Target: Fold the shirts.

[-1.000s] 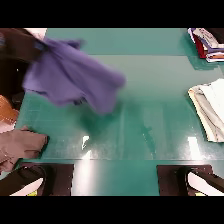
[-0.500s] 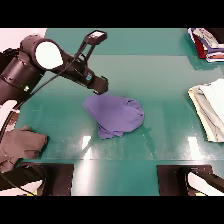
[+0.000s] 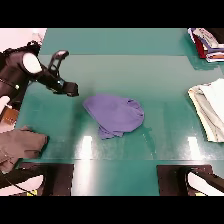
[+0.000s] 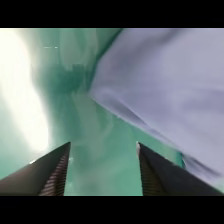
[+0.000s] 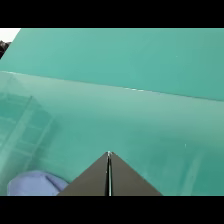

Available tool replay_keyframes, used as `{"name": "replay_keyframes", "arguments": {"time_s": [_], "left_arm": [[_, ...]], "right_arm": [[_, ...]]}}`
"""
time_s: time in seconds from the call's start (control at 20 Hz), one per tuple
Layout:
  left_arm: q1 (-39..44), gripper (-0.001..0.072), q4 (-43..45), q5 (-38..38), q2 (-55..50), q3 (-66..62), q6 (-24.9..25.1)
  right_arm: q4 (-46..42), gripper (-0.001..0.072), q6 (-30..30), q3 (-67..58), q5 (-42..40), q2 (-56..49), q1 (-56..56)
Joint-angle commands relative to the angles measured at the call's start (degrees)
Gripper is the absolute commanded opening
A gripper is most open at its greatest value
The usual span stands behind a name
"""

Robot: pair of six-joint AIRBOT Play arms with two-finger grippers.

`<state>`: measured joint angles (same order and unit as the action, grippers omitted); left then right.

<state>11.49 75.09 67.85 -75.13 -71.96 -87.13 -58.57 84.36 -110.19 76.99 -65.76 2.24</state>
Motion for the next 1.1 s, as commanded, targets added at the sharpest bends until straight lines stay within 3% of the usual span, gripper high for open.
{"name": "replay_keyframes", "arguments": {"time_s": [0.0, 0.25, 0.45, 0.5, 0.55, 0.6, 0.75, 0.95, 1.05], "left_arm": [[-1.6, 0.0491, -6.9, -14.3, -1.6, 9.7, 0.2], [-1.2, 0.0491, -20.3, -18.1, -8.9, 9.8, 8.4], [-0.2, 0.0489, -21.4, -19.1, -11.5, 9.8, 10.7], [-0.2, 0.0443, -21.4, -19.5, -11.4, 9.8, 10.6], [-0.2, 0.0206, -20.9, -19.3, -11.3, 9.5, 10.7], [-0.2, 0.0036, -20.5, -19.1, -11.1, 9.0, 10.9], [-0.2, 0.0026, -18.8, -16.8, -10.7, 4.8, 10.9], [-0.2, 0.0026, -17.1, -13.2, -10.7, -1.5, 11.1], [-0.2, 0.0026, -17.1, -13.3, -10.8, -2.1, 11.1]], "right_arm": [[0.0, 0.0014, 0.0, 0.0, 2.3, -0.4, 0.0], [0.0, 0.0014, 0.0, 0.0, 8.9, -3.1, 0.0], [0.0, 0.0014, 0.0, 0.0, 14.0, -7.2, 0.0], [-0.1, 0.0014, 0.0, 0.0, 15.3, -8.4, 0.0], [-0.7, 0.0014, 0.1, 0.0, 17.0, -9.6, 0.0], [-2.8, 0.0014, 0.3, 0.0, 19.0, -10.7, 0.1], [-8.6, 0.0014, 0.7, 6.6, 21.2, -11.4, 0.9], [-7.5, 0.0028, 0.7, 29.9, 13.1, -7.4, 1.2], [-1.5, 0.0507, 0.6, 42.8, 9.1, -6.7, 1.7]]}}
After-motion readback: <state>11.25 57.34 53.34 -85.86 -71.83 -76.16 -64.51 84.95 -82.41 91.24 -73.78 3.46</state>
